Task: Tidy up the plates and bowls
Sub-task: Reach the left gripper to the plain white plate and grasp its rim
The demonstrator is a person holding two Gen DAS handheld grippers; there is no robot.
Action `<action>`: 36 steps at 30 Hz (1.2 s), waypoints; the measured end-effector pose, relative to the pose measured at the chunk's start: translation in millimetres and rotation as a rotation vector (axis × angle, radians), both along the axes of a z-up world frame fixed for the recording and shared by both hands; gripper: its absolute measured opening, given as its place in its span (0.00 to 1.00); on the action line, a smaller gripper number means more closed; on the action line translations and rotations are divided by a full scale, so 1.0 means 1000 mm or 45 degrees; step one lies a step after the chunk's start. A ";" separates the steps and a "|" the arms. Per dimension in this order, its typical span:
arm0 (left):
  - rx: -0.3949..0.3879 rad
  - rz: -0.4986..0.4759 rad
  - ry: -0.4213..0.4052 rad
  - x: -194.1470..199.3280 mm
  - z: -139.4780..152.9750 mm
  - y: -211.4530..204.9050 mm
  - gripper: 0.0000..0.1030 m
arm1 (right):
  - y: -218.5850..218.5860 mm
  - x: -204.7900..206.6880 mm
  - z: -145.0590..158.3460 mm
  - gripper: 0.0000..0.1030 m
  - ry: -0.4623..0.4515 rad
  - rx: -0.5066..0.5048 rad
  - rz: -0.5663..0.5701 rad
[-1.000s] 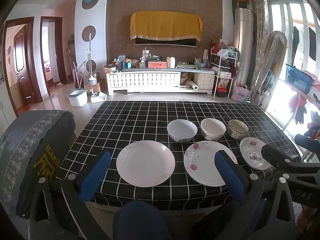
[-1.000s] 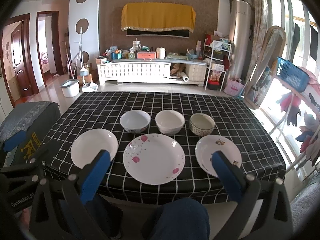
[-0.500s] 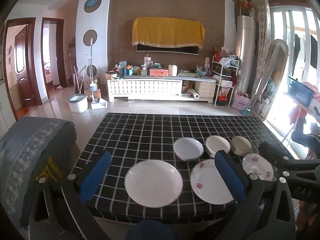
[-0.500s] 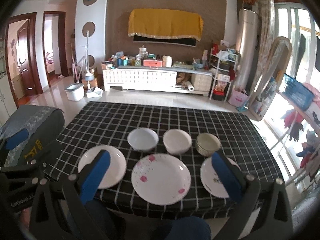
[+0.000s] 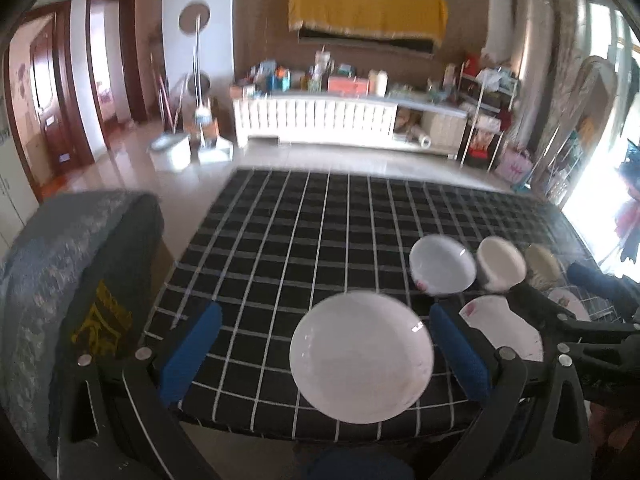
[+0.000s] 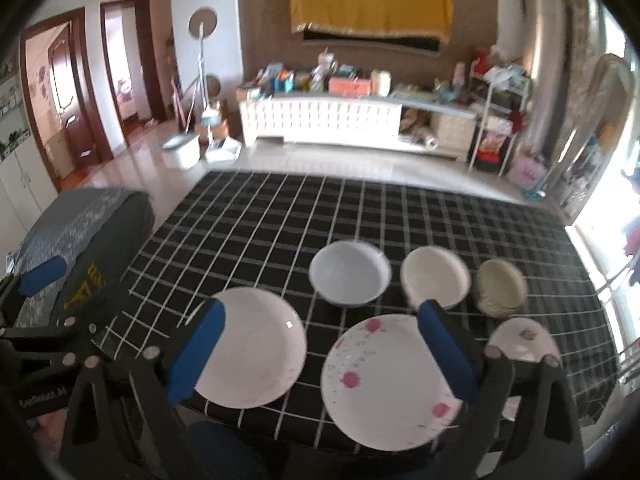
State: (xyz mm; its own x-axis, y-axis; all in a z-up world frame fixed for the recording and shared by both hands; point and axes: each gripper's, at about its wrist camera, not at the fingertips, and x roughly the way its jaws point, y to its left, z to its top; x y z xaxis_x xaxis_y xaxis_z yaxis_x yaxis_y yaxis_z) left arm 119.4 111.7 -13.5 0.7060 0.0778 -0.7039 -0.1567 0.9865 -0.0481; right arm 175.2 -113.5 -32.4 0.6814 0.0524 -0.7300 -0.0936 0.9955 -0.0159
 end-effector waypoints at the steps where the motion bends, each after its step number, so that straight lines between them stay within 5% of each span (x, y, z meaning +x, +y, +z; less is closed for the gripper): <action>1: -0.015 0.010 0.037 0.007 -0.011 0.007 0.99 | 0.004 0.007 -0.010 0.91 0.028 0.004 0.012; 16: -0.105 0.047 0.391 0.065 -0.135 0.050 0.62 | 0.016 0.071 -0.122 0.60 0.433 -0.017 0.076; 26: -0.145 0.042 0.492 0.067 -0.159 0.057 0.56 | 0.016 0.079 -0.150 0.46 0.523 -0.016 0.108; 29: -0.158 0.025 0.520 0.069 -0.165 0.055 0.47 | 0.016 0.080 -0.158 0.40 0.534 -0.019 0.112; 31: -0.178 0.022 0.553 0.070 -0.169 0.054 0.28 | 0.018 0.081 -0.161 0.38 0.540 -0.030 0.124; 36: -0.229 0.019 0.577 0.069 -0.174 0.057 0.22 | 0.013 0.083 -0.169 0.30 0.588 -0.002 0.118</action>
State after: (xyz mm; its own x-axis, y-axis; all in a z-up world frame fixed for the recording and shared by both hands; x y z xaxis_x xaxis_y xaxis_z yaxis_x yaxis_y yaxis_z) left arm 188.5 169.1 -187.3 0.3252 -0.0655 -0.9434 -0.2153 0.9663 -0.1413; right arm 258.3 -100.5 -201.1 0.2775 0.0965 -0.9559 -0.1794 0.9826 0.0472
